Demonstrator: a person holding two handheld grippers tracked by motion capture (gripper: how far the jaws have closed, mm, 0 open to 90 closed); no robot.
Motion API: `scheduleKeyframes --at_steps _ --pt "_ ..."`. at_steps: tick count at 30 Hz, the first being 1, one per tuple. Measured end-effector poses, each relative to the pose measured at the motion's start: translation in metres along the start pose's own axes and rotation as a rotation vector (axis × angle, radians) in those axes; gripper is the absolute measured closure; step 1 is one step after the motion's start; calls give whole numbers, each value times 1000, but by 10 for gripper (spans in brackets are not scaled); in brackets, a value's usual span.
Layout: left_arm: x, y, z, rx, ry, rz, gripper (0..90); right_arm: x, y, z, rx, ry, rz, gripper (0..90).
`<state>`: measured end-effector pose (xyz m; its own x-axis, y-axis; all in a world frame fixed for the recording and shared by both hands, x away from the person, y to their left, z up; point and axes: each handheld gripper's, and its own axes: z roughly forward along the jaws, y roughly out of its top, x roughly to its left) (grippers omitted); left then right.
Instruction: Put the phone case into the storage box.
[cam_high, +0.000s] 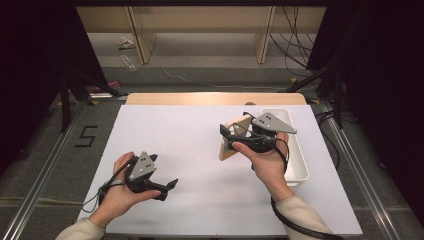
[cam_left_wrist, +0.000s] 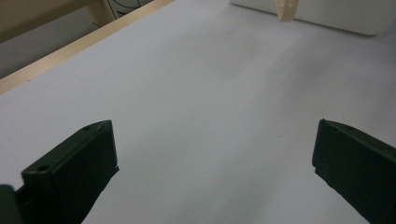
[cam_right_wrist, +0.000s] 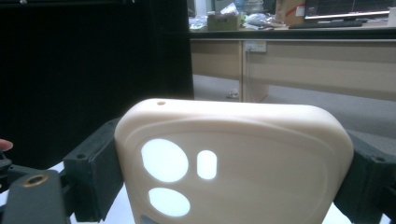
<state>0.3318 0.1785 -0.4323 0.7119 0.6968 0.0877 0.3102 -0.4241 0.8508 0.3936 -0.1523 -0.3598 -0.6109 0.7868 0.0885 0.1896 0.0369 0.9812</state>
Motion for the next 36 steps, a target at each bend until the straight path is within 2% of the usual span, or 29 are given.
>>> scheduleKeyframes --at_steps 36 --pt "2 -2 -1 6 15 -2 0 -17 11 -11 -31 -60 8 125"
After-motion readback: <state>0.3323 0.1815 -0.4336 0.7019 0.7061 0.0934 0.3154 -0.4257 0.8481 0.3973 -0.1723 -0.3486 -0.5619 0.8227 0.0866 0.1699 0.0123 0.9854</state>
